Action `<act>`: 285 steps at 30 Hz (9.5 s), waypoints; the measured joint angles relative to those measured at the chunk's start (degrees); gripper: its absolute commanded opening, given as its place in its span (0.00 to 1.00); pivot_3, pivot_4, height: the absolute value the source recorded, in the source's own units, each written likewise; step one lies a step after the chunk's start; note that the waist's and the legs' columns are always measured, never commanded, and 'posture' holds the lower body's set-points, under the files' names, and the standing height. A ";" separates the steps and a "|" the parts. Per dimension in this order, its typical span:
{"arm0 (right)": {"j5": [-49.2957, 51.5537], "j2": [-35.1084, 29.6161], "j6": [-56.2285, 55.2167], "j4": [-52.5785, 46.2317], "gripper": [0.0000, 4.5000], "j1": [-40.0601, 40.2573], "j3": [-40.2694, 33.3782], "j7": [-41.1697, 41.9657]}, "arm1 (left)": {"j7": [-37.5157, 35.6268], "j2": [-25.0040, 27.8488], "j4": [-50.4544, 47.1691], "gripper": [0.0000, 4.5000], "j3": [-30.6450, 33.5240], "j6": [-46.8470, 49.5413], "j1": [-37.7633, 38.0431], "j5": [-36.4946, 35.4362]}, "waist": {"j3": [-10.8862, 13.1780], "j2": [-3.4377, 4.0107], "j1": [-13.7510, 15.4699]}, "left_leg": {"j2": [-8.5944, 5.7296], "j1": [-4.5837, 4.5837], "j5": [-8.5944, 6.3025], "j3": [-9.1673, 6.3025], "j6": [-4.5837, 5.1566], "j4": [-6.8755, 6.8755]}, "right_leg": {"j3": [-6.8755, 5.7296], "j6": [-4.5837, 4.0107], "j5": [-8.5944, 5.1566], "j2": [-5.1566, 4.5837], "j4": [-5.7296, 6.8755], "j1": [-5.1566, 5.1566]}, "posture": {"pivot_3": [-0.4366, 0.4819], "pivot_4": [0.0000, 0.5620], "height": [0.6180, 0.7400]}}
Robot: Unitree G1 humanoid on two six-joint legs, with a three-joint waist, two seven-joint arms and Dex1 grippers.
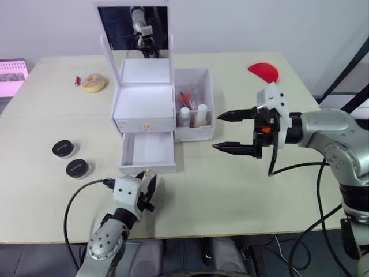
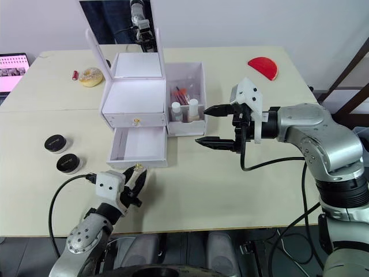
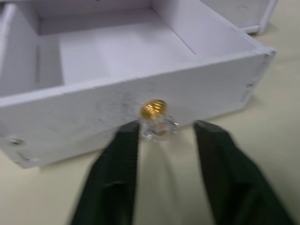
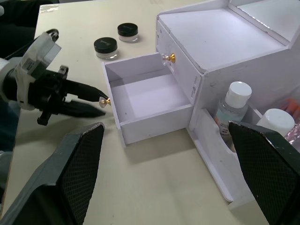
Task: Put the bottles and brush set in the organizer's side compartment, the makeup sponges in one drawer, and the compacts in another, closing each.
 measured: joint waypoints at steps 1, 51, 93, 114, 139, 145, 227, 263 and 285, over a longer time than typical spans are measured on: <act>-0.07 0.00 -0.03 0.00 1.00 0.00 0.00 0.00 | -0.29 0.05 0.02 0.85 0.02 -0.05 0.21 -0.14 | 0.00 0.00 -0.01 | 0.00 0.00 0.00 0.00 0.00 0.00 | 0.00 0.00 0.00 0.00 0.00 -0.01 | 0.48 0.27 1.00; -3.12 -12.55 -16.35 17.76 1.00 34.57 -27.32 17.89 | -46.89 35.61 31.26 0.99 73.53 6.54 16.70 -36.01 | 0.02 -0.16 -0.15 | 0.46 -0.04 -0.07 0.55 -0.06 -0.13 | -0.04 -0.02 -0.03 0.05 -0.12 -0.41 | 0.48 0.27 1.00; 0.14 1.63 -1.22 -11.45 1.00 2.00 5.01 -3.98 | -13.41 10.20 -2.65 0.99 47.54 12.26 6.74 -28.02 | -0.35 -0.42 -0.34 | 1.21 0.82 -0.39 1.31 -0.45 0.02 | -0.24 -0.31 0.18 0.17 -0.05 -0.18 | 0.48 0.27 1.00; -5.55 6.87 0.86 -10.64 1.00 -2.61 13.37 -6.41 | -5.25 13.11 16.04 0.99 37.43 11.88 -9.20 -17.18 | -0.36 -0.41 -0.40 | 1.27 0.84 -0.41 1.30 -0.40 -0.06 | -0.23 -0.44 0.28 0.26 0.07 -0.22 | 0.48 0.27 1.00; -5.53 6.88 2.56 -10.85 1.00 -1.85 13.35 -7.54 | -4.12 12.35 18.23 0.59 36.23 13.12 -11.92 -18.63 | -0.35 -0.40 -0.19 | 1.27 0.81 -0.41 1.30 -0.41 -0.11 | -0.24 -0.44 0.27 0.26 0.03 -0.25 | 0.48 0.27 1.00; -5.75 6.80 2.54 -10.87 1.00 -1.42 13.30 -7.61 | -8.41 16.24 14.86 0.59 41.00 13.17 -10.66 -22.93 | -0.32 -0.47 -0.31 | 1.35 0.78 -0.42 1.30 -0.42 -0.12 | -0.28 -0.44 0.27 0.30 0.02 -0.33 | 0.48 0.27 1.00; -8.20 -3.92 -15.60 -0.46 1.00 26.55 -13.88 -0.46 | -44.15 37.90 14.59 0.99 61.66 23.13 0.58 -35.99 | -0.02 -0.43 -1.45 | 1.63 0.71 -0.49 1.41 -0.43 -0.31 | -0.24 -0.50 0.25 0.54 -0.30 -0.47 | 0.48 0.27 1.00; -8.65 -6.09 -20.87 4.85 1.00 27.24 -16.08 3.94 | -42.15 34.78 23.29 0.99 67.45 12.68 5.99 -29.56 | 0.32 0.27 -3.21 | 0.31 0.09 -0.78 -0.75 -0.75 -0.16 | -3.31 0.13 -0.52 -1.64 -0.04 0.88 | 0.48 0.27 1.00; -9.86 -6.14 -19.85 3.21 1.00 21.21 -9.15 4.26 | -35.27 29.41 17.40 0.99 67.43 15.51 6.67 -31.12 | 0.25 0.30 -0.97 | -1.73 -0.01 -0.57 -3.67 -0.65 -0.13 | -4.36 0.73 -2.04 -2.55 1.06 1.62 | 0.48 0.27 1.00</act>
